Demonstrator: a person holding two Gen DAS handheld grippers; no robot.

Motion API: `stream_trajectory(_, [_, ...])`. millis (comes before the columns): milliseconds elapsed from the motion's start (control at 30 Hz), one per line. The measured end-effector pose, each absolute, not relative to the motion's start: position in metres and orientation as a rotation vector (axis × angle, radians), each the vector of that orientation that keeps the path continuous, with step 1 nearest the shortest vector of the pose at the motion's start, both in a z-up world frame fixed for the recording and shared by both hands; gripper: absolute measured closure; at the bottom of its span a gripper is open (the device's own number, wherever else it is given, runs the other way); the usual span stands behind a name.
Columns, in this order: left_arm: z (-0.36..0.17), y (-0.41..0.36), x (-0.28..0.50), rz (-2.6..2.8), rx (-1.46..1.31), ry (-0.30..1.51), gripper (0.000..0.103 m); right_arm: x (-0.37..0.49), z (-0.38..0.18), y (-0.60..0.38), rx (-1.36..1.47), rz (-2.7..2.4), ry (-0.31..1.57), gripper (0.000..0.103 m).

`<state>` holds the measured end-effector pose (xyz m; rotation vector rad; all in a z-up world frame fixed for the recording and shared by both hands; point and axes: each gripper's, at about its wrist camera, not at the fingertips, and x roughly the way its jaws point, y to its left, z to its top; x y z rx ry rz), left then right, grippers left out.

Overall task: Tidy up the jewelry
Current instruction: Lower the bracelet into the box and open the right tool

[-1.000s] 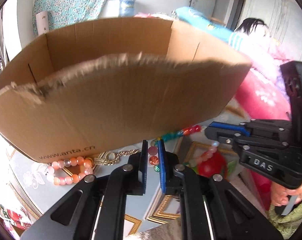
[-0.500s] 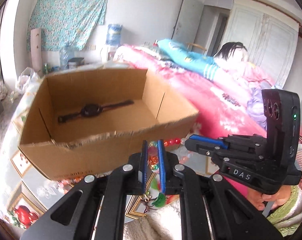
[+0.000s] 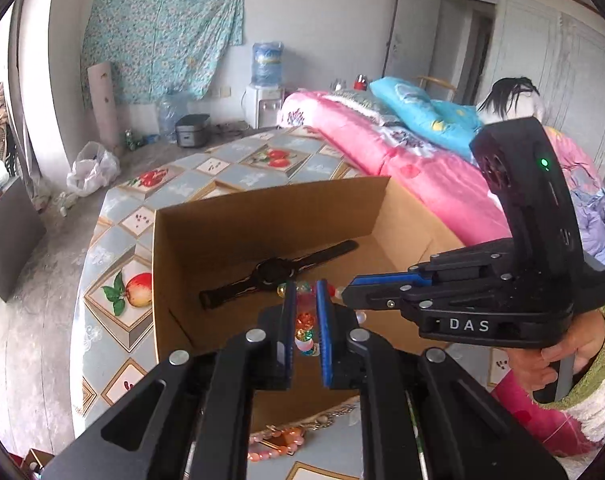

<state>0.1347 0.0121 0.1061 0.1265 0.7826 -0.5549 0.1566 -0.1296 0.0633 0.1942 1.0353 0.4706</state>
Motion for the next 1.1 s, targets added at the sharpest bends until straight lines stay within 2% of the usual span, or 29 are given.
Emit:
stream_trajectory(233, [0.061, 0.005, 0.175, -0.491, 0.238, 0.939, 0.093, 0.212, 0.015, -0.113, 0.355, 0.472, 1.327, 0.094])
stream_trajectory(333, [0.052, 0.008, 0.182, -0.467, 0.237, 0.958, 0.091, 0.218, 0.005, -0.122, 0.465, 0.481, 1.364, 0.092])
stream_trajectory(367, [0.051, 0.011, 0.182, -0.465, 0.222, 0.957, 0.088, 0.217, 0.005, -0.125, 0.487, 0.488, 1.359, 0.092])
stream_trajectory(400, [0.051, 0.012, 0.183, -0.463, 0.21, 0.953, 0.084, 0.215, 0.005, -0.127, 0.494, 0.491, 1.35, 0.089])
stream_trajectory(633, [0.067, 0.021, 0.17, -0.457, 0.157, 0.882, 0.08, 0.191, 0.022, -0.157, 0.563, 0.517, 1.212, 0.084])
stream_trajectory(767, [0.085, 0.034, 0.146, -0.476, 0.107, 0.804, 0.069, 0.153, 0.056, -0.172, 0.584, 0.537, 1.009, 0.072])
stream_trajectory(900, [0.101, 0.057, 0.115, -0.476, 0.034, 0.699, 0.055, 0.098, 0.078, -0.176, 0.56, 0.554, 0.835, 0.065])
stream_trajectory(1100, [0.111, 0.081, 0.076, -0.441, -0.041, 0.62, 0.042, 0.041, 0.083, -0.172, 0.496, 0.555, 0.741, 0.055])
